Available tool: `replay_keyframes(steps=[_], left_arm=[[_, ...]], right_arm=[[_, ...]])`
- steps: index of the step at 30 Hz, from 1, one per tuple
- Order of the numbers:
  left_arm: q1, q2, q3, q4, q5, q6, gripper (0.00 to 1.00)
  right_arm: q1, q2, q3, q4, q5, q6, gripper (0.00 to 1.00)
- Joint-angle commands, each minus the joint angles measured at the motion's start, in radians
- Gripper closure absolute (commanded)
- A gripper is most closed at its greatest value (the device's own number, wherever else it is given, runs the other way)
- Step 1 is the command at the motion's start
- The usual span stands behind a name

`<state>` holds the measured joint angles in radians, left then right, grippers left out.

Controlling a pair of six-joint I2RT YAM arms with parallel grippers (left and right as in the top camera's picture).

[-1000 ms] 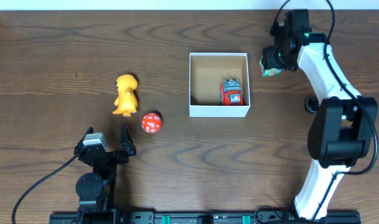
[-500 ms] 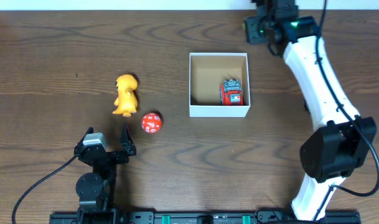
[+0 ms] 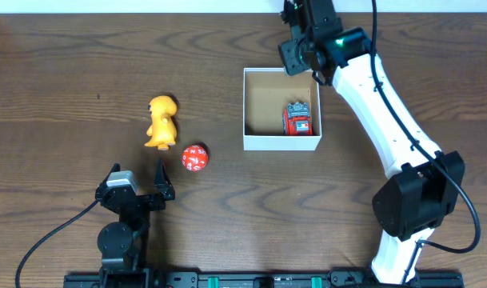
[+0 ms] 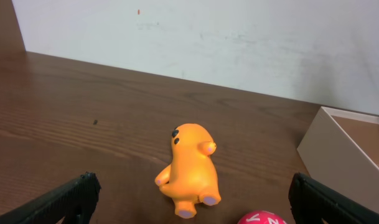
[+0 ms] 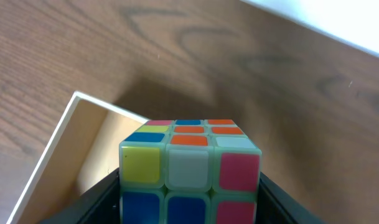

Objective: Pack container
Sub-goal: 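Lift the Rubik's cube and carry it over the box, then lower the cube into the box beside the toy robot and release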

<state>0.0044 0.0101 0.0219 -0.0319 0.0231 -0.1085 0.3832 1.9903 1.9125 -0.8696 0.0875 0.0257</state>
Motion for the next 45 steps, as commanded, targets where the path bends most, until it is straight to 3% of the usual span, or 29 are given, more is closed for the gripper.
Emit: replay_keyframes(steps=[1, 15, 35, 45], left_arm=[[-0.003, -0.005, -0.018, -0.039, -0.01, -0.005, 0.02], [-0.003, -0.005, -0.018, -0.039, -0.009, -0.005, 0.02], [-0.003, -0.005, -0.018, -0.039, -0.01, -0.005, 0.02], [-0.003, -0.005, -0.018, -0.039, -0.01, -0.005, 0.02]], right_arm=[[0.006, -0.02, 0.006, -0.023, 0.02, 0.096, 0.53], [0.023, 0.024, -0.064, -0.017, 0.009, 0.198, 0.53], [0.056, 0.026, -0.151, -0.026, 0.025, 0.198, 0.52], [0.056, 0.026, -0.251, 0.146, 0.026, 0.198, 0.53]])
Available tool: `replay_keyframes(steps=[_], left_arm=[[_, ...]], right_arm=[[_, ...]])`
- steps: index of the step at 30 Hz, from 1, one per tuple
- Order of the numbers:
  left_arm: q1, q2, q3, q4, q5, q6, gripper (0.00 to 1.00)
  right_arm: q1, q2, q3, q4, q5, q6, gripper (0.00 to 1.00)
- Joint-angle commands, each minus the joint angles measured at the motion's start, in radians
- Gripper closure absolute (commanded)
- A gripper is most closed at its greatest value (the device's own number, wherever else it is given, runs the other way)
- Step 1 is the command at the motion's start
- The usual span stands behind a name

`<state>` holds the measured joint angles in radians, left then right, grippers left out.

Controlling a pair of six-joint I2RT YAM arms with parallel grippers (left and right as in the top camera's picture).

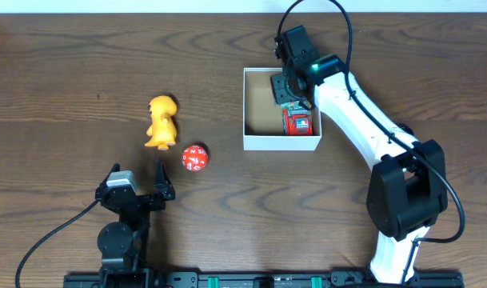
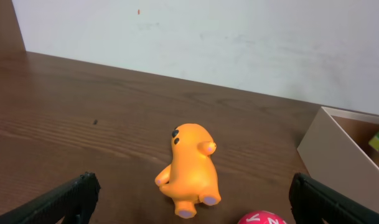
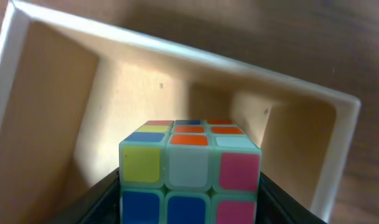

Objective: Pack container
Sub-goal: 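Lower the cube into the box beside the toy robot and release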

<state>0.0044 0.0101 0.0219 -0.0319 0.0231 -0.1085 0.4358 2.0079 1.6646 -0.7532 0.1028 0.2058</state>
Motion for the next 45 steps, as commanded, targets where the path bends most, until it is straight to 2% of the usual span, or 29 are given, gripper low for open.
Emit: replay_keyframes(steps=[1, 7, 21, 27, 38, 45], left_arm=[[-0.003, -0.005, -0.018, -0.039, -0.009, -0.005, 0.02], [-0.003, -0.005, -0.018, -0.039, -0.01, -0.005, 0.02], [-0.003, -0.005, -0.018, -0.039, -0.01, -0.005, 0.02], [-0.003, -0.005, -0.018, -0.039, -0.01, -0.005, 0.02], [-0.003, -0.005, -0.018, -0.039, -0.01, -0.005, 0.02], [-0.003, -0.005, -0.018, -0.039, -0.01, -0.005, 0.02]], right_arm=[[0.003, 0.009, -0.003, 0.047, 0.014, 0.018, 0.53], [0.003, 0.008, -0.003, 0.103, 0.014, 0.018, 0.55], [0.003, 0.008, -0.003, 0.002, 0.066, 0.019, 0.56], [0.0, 0.008, -0.003, -0.008, 0.134, 0.019, 0.56], [-0.011, 0.008, -0.003, -0.035, 0.143, 0.043, 0.58], [-0.012, 0.008, -0.003, -0.048, 0.163, 0.071, 0.48]])
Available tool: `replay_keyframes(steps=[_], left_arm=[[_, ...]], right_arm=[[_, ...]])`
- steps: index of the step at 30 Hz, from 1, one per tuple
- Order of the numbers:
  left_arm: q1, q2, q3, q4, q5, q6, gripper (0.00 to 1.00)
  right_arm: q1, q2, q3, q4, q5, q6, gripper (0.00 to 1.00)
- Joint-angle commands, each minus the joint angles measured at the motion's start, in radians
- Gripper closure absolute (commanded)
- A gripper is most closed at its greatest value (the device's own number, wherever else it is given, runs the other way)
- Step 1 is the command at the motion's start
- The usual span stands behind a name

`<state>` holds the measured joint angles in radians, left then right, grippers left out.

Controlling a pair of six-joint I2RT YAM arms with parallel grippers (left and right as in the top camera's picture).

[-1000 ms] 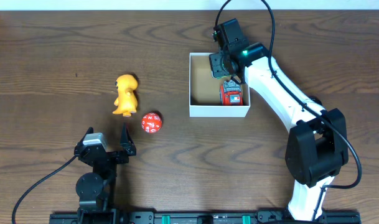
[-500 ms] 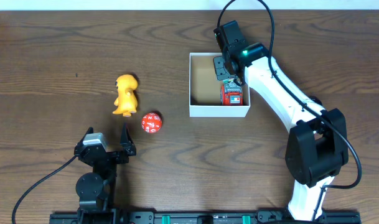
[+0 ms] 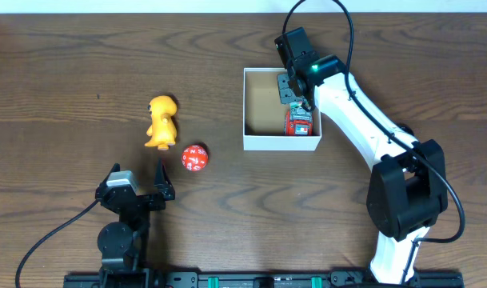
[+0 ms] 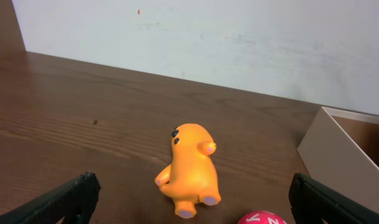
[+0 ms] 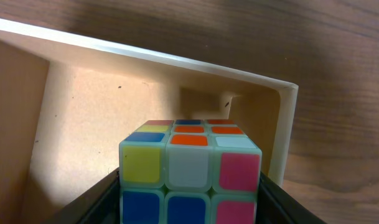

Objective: Pack container
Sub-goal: 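Lower the cube into the box beside the toy robot and release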

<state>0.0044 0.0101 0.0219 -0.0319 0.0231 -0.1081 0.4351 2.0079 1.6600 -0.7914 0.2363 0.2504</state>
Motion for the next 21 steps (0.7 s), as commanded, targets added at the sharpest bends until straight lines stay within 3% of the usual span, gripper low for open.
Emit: replay_keyframes(steps=[1, 12, 21], left_arm=[[-0.003, -0.005, -0.018, -0.039, -0.009, -0.006, 0.02], [-0.003, -0.005, -0.018, -0.039, -0.01, -0.006, 0.02], [-0.003, -0.005, -0.018, -0.039, -0.01, -0.006, 0.02]], right_arm=[[-0.011, 0.008, 0.002, -0.009, 0.029, 0.026, 0.47], [-0.013, 0.008, 0.002, -0.005, 0.03, 0.026, 0.29], [-0.019, 0.008, 0.003, 0.061, 0.029, 0.026, 0.3]])
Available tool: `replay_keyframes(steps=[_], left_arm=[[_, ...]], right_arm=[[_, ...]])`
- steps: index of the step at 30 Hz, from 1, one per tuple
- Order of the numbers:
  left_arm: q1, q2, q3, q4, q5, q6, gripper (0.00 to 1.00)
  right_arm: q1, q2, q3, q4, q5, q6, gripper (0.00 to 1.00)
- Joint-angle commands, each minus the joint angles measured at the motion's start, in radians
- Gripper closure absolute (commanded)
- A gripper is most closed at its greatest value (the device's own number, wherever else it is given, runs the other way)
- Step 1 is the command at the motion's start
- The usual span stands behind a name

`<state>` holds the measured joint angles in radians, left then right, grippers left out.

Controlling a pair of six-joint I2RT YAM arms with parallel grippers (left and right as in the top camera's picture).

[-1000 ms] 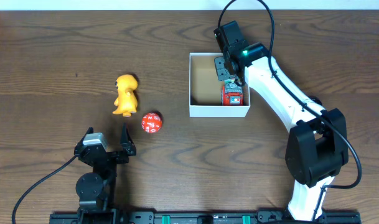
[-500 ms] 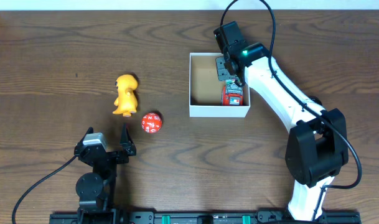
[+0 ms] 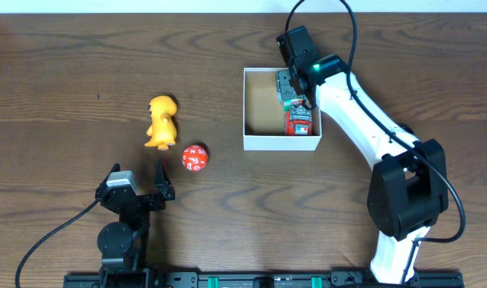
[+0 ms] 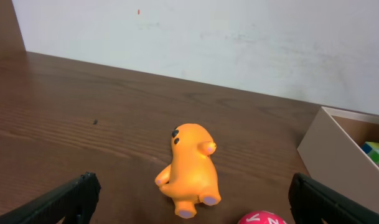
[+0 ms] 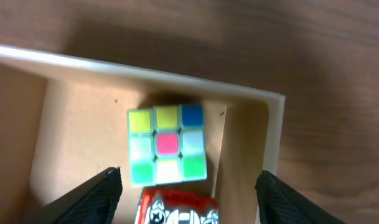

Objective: Pack container
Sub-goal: 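Lower the cube into the box beside the toy robot and release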

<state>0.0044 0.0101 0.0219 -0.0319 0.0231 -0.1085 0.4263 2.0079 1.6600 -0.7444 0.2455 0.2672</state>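
The white open box [image 3: 251, 142] stands right of centre. Inside it a colour cube [image 5: 167, 145] lies against the far right corner, with a red toy [image 5: 177, 210] beside it. My right gripper [image 5: 188, 199] hangs open above them, empty. An orange figure [image 3: 161, 122] and a red ball with white letters [image 3: 194, 158] lie on the table to the left. My left gripper [image 4: 190, 198] rests open near the front edge, facing the orange figure [image 4: 189, 167] and the red ball [image 4: 261, 218].
The table is dark wood. In the left wrist view a white wall rises behind the table and the box's near corner [image 4: 310, 149] shows at the right with the cube [image 4: 376, 151] inside.
My right gripper has opened and let go of the cube, which now lies in the box's far right corner next to the red toy. The left arm has not moved.
My right gripper held the cube beyond the box's far edge. Then it held the cube over the box's inside, then low in the far right corner. Now the cube lies in the box and the gripper is open. The left gripper stayed still throughout.
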Motion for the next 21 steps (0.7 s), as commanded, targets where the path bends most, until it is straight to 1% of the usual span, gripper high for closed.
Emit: replay_keyframes(steps=[1, 5, 6, 10, 12, 14, 17, 21], left_arm=[[-0.003, -0.005, -0.018, -0.039, -0.009, -0.005, 0.02], [-0.003, -0.005, -0.018, -0.039, -0.01, -0.005, 0.02], [-0.003, -0.005, -0.018, -0.039, -0.01, -0.005, 0.02], [-0.003, -0.005, -0.018, -0.039, -0.01, -0.005, 0.02], [-0.003, -0.005, -0.018, -0.039, -0.01, -0.005, 0.02], [-0.003, -0.005, -0.018, -0.039, -0.009, -0.005, 0.02], [-0.003, -0.005, -0.018, -0.039, -0.009, -0.005, 0.02], [-0.003, -0.005, -0.018, -0.039, -0.009, -0.005, 0.02]], right_arm=[[-0.011, 0.008, 0.005, 0.022, 0.016, 0.009, 0.31], [-0.006, 0.008, 0.01, 0.055, -0.074, 0.009, 0.35], [-0.006, 0.008, 0.01, 0.057, -0.113, 0.01, 0.38], [0.0, 0.008, 0.01, 0.055, -0.216, 0.022, 0.58], [0.005, 0.008, 0.01, 0.055, -0.225, 0.021, 0.69], [0.011, 0.008, 0.007, 0.053, -0.225, 0.021, 0.77], [0.017, 0.008, -0.008, 0.053, -0.225, 0.021, 0.82], [0.02, 0.008, -0.048, 0.065, -0.228, 0.021, 0.83]])
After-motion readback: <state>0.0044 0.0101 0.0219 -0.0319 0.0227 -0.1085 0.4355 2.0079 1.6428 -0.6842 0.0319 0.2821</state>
